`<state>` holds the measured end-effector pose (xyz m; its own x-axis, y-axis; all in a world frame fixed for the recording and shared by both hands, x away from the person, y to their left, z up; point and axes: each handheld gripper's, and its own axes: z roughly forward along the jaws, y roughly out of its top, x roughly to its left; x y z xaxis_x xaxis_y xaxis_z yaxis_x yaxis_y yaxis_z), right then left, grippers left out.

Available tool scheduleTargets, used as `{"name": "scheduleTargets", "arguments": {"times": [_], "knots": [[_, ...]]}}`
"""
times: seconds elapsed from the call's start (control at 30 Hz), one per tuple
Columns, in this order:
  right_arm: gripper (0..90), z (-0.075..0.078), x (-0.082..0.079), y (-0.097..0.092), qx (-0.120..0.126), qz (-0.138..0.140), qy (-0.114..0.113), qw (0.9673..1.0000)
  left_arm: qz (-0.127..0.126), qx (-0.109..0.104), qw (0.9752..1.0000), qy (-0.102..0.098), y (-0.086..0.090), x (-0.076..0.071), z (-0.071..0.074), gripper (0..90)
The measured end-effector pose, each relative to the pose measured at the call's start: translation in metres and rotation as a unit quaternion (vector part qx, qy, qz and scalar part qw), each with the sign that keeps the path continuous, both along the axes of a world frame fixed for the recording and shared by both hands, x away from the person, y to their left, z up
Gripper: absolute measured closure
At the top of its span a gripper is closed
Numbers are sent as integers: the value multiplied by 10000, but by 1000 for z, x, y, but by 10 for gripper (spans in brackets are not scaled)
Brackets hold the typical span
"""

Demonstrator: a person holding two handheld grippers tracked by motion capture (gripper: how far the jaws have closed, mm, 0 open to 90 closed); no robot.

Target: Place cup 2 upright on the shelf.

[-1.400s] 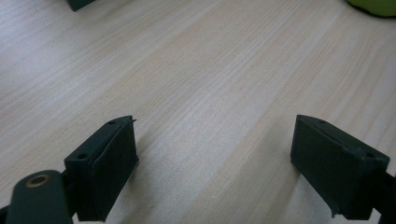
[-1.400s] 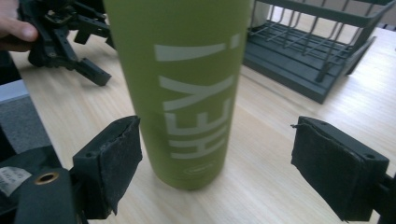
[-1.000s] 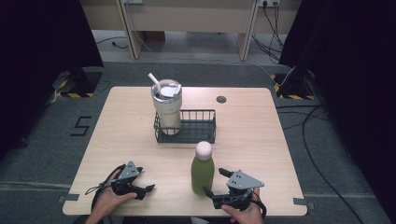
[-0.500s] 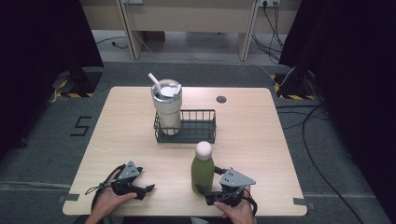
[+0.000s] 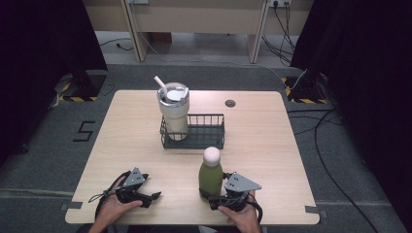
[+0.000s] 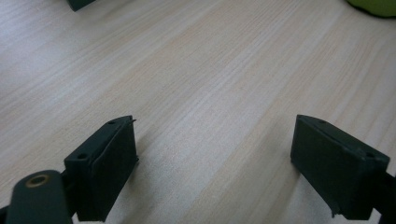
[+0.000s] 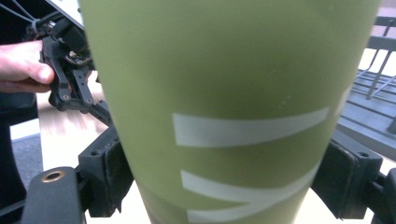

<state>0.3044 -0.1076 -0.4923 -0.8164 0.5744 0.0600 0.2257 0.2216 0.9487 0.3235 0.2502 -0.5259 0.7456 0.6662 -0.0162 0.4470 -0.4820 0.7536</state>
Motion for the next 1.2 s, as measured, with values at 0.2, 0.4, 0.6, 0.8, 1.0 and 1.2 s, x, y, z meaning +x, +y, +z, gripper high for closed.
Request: {"name": "scheduleTargets", "arguments": {"times": [0.2, 0.4, 0.6, 0.8, 1.0, 1.2], "knots": [[181, -2, 3, 2, 59, 63, -5, 10000, 0, 3, 10000, -1, 0, 0, 0, 136], [187, -2, 6, 3, 124, 163, 26, 9998, 0, 2, 10000, -1, 0, 0, 0, 136], [203, 0, 6, 4, 34, 54, -94, 9999, 0, 2, 10000, -1, 0, 0, 0, 136], [205, 4, 10, -1, -18, -158, -167, 9997, 2, 3, 10000, -4, 0, 0, 0, 136], [206, 16, 17, -10, -7, -287, -314, 9991, 0, 5, 10000, -2, 0, 0, 0, 137], [207, 20, 25, -16, 25, -355, -338, 9988, 4, 1, 10000, -2, 0, 0, 0, 137]]}}
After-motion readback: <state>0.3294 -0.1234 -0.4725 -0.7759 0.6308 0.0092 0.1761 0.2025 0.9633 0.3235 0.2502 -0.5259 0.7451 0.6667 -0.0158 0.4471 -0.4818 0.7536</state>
